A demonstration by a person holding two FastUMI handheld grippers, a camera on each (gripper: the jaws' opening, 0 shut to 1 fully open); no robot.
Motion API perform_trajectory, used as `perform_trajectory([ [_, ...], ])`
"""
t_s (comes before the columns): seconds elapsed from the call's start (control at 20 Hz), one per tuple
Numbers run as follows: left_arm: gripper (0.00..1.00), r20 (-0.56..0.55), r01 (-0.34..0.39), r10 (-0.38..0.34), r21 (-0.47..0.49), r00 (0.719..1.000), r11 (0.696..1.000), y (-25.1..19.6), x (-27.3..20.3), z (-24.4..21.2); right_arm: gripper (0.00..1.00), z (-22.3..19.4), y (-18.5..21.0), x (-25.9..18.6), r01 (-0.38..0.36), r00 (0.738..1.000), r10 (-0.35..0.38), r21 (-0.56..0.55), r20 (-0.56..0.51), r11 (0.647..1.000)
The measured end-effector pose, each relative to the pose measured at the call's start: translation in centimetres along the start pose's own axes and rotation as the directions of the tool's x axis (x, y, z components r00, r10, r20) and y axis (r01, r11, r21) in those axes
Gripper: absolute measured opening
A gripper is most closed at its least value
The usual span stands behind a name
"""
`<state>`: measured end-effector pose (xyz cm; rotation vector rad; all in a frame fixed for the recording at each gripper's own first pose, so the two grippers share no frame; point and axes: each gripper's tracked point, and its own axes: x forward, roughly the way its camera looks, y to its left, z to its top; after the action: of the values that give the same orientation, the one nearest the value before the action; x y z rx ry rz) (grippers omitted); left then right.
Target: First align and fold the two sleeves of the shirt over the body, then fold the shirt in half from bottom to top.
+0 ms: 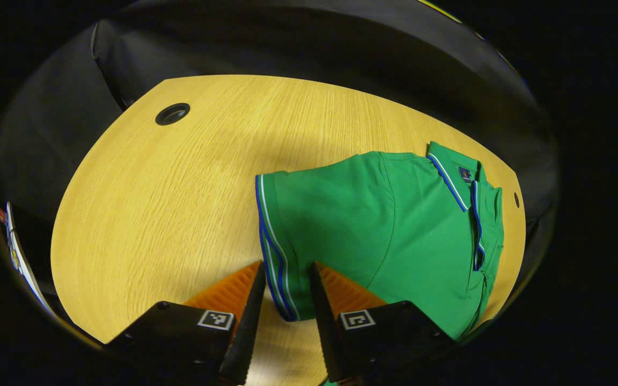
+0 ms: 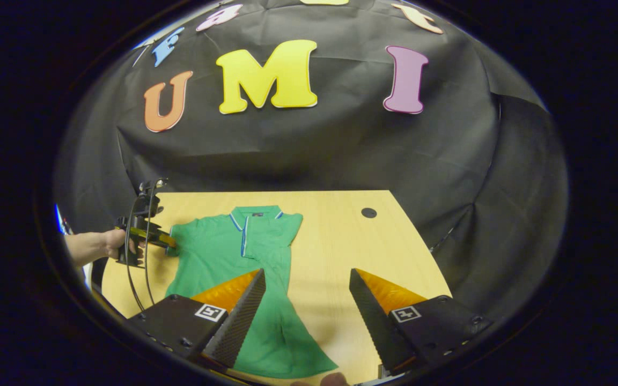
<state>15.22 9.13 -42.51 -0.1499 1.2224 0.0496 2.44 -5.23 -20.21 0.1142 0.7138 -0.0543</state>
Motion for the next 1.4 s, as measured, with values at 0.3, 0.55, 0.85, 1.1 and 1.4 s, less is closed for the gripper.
perform_trajectory([
  [0.3, 0.07, 0.008, 0.046, -0.046, 0.015, 0.999, 0.999, -1.6, -0.4, 0.5, 0.96, -0.4, -1.8, -0.1, 0.027, 1.0, -0.027, 0.001, 0.007, 1.0],
  [0.55, 0.06, 0.088, 0.057, -0.062, 0.064, 0.994, 0.996, -2.2, -2.3, 2.6, 0.96, 0.0, -3.4, -0.2, 0.056, 0.998, -0.056, 0.014, 0.034, 0.998],
  [0.85, 0.06, 0.152, 0.076, -0.092, 0.109, 0.984, 0.991, -5.0, -5.2, 4.4, 0.96, 0.0, -4.0, -0.8, 0.045, 0.997, -0.046, 0.027, 0.055, 0.999],
  [1.1, 0.06, 0.189, 0.133, -0.167, 0.178, 0.968, 0.975, -10.9, -7.2, 5.7, 0.96, -0.6, -5.4, -1.9, 0.057, 0.997, -0.06, 0.059, 0.055, 0.997],
  [1.4, 0.24, 0.265, 0.301, -0.352, 0.213, 0.898, 0.929, -19.5, -9.8, 7.5, 0.96, -0.8, -7.9, -2.7, 0.083, 0.995, -0.09, 0.11, 0.053, 0.99],
])
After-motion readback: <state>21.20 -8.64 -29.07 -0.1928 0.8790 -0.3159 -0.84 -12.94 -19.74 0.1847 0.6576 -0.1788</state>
